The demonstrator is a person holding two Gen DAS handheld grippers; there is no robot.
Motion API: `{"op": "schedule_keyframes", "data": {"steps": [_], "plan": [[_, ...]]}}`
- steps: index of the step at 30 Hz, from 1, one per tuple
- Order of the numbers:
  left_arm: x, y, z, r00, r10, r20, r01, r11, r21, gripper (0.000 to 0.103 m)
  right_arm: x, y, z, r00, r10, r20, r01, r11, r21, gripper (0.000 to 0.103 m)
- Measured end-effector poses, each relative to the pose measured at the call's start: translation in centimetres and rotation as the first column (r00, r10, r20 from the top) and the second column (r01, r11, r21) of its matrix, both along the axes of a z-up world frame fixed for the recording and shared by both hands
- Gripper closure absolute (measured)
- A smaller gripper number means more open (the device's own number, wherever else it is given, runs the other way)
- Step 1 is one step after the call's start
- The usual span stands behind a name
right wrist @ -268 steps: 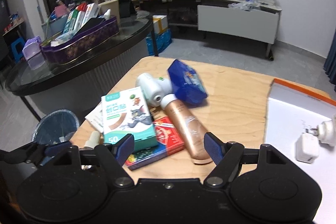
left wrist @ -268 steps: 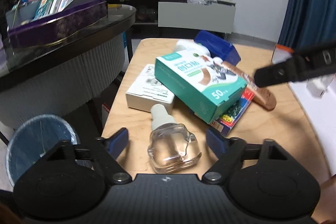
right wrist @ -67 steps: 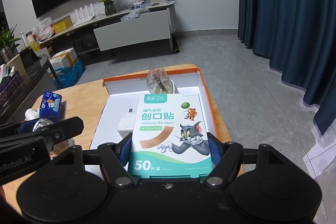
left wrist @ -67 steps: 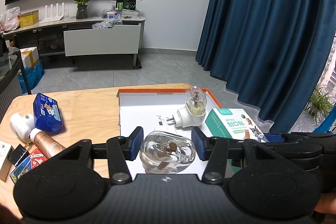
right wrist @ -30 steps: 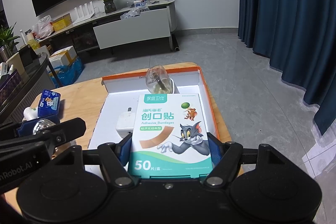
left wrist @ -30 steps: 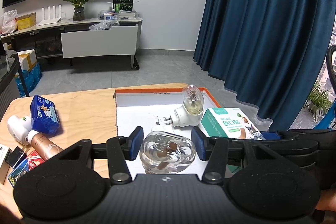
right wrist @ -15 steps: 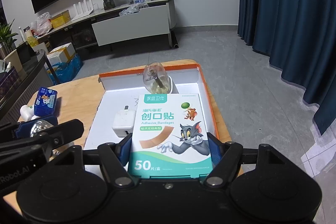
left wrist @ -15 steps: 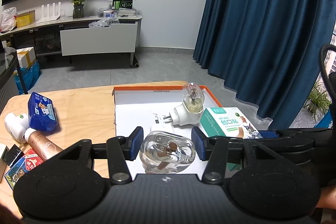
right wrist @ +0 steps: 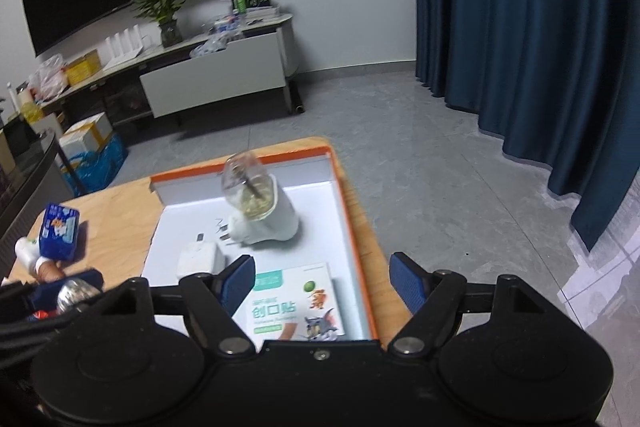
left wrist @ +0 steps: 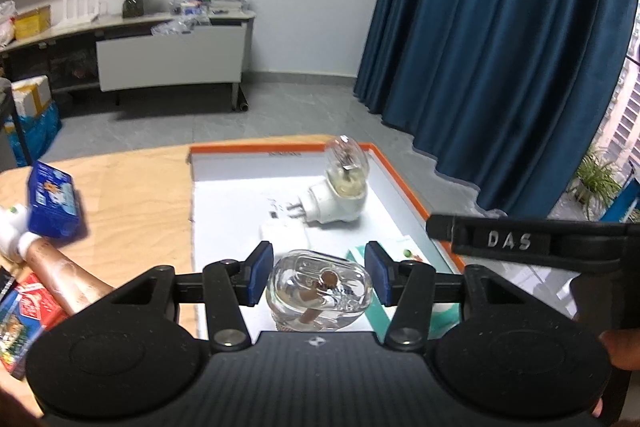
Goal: Organize rigid objects
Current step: 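Lower and release the glass bottle with left tool while right tool releases the bandage box, then move both open tools back to the pile of items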
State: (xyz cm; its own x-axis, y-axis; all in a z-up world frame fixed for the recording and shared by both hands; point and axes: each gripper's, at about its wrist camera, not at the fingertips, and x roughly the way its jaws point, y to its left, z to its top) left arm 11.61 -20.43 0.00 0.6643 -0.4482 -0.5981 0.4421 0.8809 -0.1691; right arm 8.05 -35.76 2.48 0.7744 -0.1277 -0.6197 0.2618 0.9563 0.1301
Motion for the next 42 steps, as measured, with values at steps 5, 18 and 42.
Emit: {"op": "schedule_keyframes", "data": {"steps": [5, 18, 42], "plan": [[1.6, -0.9, -0.7, 0.999, 0.000, -0.033, 0.001, 1.000, 0.009, 0.038, -0.4, -0.4, 1.0, 0.999, -0.008, 0.032, 0.008, 1.000, -0.001, 0.014], [1.2, 2.6, 2.7, 0.994, 0.097, 0.039, -0.097, 0.995, -0.004, 0.022, -0.9, 1.8, 3.2, 0.996, 0.037, 0.083, -0.036, 0.999, -0.018, 0.014], [-0.3, 13.4, 2.2, 0.951, 0.309, -0.008, -0.308, 0.951, 0.041, 0.017, 1.3, 14.2, 1.2, 0.962, 0.272, -0.010, -0.272, 0.962, -0.013, 0.014]]}}
